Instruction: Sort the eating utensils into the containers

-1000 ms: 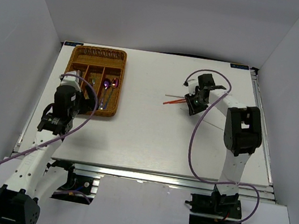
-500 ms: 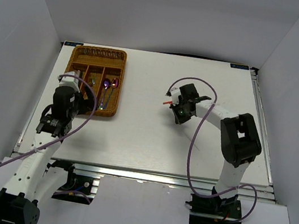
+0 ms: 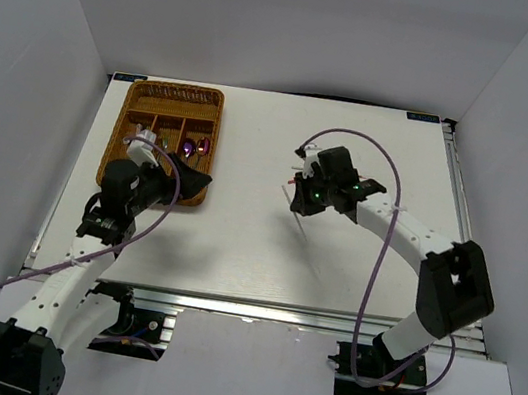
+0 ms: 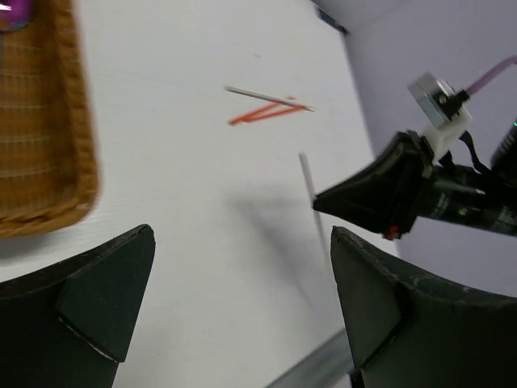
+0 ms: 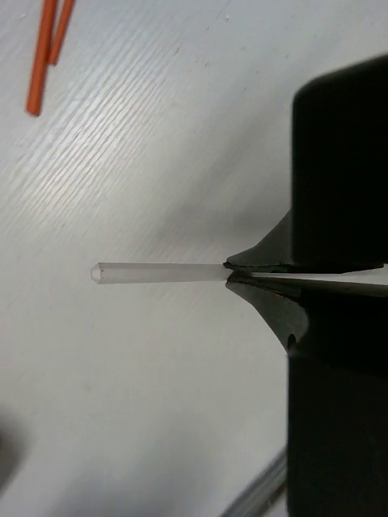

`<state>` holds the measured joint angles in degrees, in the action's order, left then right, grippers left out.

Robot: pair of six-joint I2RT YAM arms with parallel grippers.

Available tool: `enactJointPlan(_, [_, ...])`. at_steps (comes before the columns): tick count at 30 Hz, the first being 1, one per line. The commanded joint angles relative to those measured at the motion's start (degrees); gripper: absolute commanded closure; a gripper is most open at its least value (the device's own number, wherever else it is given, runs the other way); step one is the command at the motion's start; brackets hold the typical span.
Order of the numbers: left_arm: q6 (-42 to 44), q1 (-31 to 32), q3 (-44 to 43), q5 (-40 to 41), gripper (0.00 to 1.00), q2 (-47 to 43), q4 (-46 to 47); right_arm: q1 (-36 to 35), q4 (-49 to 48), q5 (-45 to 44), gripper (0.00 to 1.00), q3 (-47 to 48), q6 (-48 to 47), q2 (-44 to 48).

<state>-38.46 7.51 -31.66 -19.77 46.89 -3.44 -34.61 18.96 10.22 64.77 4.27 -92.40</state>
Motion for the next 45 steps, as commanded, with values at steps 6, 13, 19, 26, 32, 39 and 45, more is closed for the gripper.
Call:
enactJointPlan(6, [-13.1,12.1,4.7,-8.5,0.02,4.1,32.6,-3.6,-18.2,20.5,1.00,-8.3,16.2,13.5])
enactJointPlan(13, [-11.3,15.4,2.3,-4.9,0.04,9.2,31.0,-8.2,-21.5,20.4,1.00,-6.3,19.8,15.0])
enactJointPlan(19, [-11.2,16.7,1.4,-3.3,0.16,12.4,28.9,-10.5,-21.2,19.6,1.00,-3.5,19.9,13.9])
enactJointPlan(26, [-12.4,17.1,0.9,-3.0,0.45,15.2,30.4,-12.1,-22.0,20.4,1.00,-0.7,20.2,11.4])
enactJointPlan(32, [-15.2,17.2,-2.0,-2.6,1.00,16.9,31.0,-11.6,-22.4,16.8,1.00,-0.3,19.7,11.3])
enactJointPlan(39, [-9.6,13.8,-17.2,22.9,1.00,20.1,3.7,-7.5,-16.1,2.8,0.11,-4.2,19.5,21.1])
enactJointPlan(45, [-20.2,-7.2,-25.9,17.6,1.00,32.5,8.6,-3.0,-10.3,-6.9,0.11,-10.8,18.9,33.5])
